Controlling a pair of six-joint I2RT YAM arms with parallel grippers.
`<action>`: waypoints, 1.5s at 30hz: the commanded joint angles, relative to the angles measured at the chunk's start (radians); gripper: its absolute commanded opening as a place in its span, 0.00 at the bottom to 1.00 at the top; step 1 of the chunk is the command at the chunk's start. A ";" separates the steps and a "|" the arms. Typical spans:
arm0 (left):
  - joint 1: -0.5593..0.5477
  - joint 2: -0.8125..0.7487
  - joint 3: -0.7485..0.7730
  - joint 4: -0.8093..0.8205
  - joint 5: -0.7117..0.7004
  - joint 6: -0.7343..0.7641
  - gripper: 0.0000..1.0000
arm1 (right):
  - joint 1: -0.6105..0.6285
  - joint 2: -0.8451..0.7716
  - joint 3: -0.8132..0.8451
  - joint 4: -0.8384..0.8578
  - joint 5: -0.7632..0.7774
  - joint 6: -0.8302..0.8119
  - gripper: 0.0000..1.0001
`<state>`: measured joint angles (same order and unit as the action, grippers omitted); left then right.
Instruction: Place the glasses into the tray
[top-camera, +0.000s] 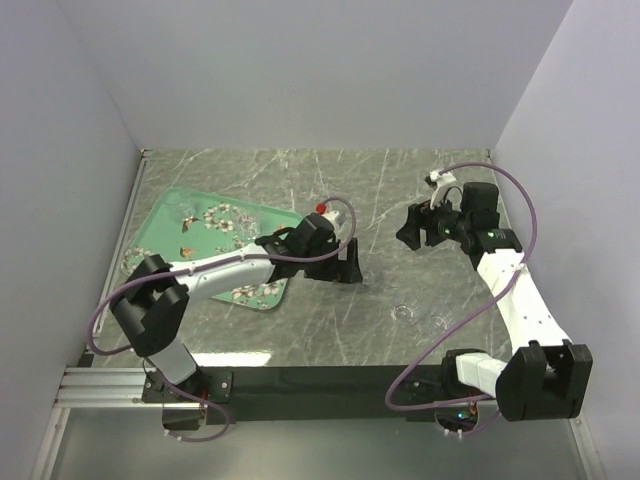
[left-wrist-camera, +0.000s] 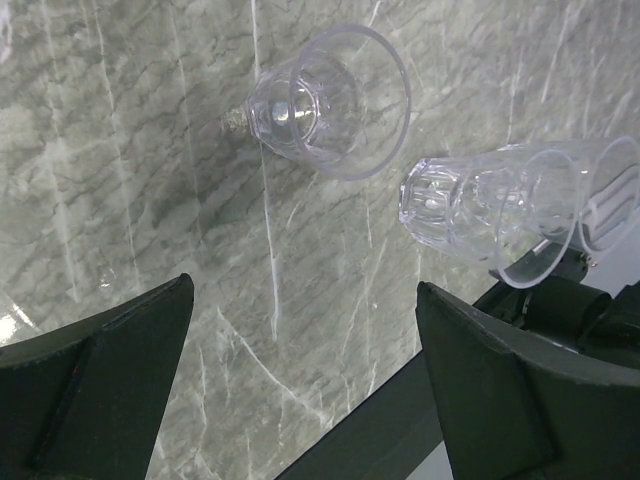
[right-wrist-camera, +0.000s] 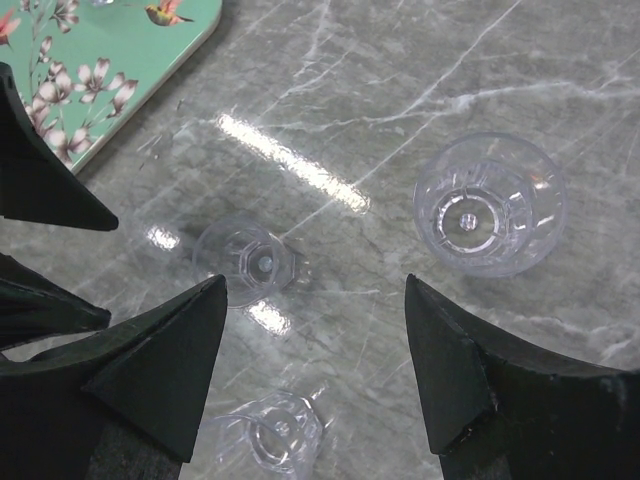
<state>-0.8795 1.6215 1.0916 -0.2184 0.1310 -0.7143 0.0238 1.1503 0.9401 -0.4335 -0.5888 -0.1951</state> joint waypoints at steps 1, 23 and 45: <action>-0.018 0.023 0.060 -0.022 -0.022 0.027 0.99 | -0.012 -0.031 -0.012 0.035 -0.022 0.013 0.78; -0.029 0.238 0.313 -0.163 -0.094 -0.051 0.95 | -0.019 -0.049 -0.041 0.038 -0.032 0.014 0.78; -0.009 0.428 0.547 -0.392 -0.221 -0.036 0.00 | -0.019 -0.064 -0.044 0.035 -0.032 0.017 0.78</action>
<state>-0.8894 2.0468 1.6089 -0.5892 -0.0593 -0.7712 0.0120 1.1130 0.9016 -0.4267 -0.6113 -0.1799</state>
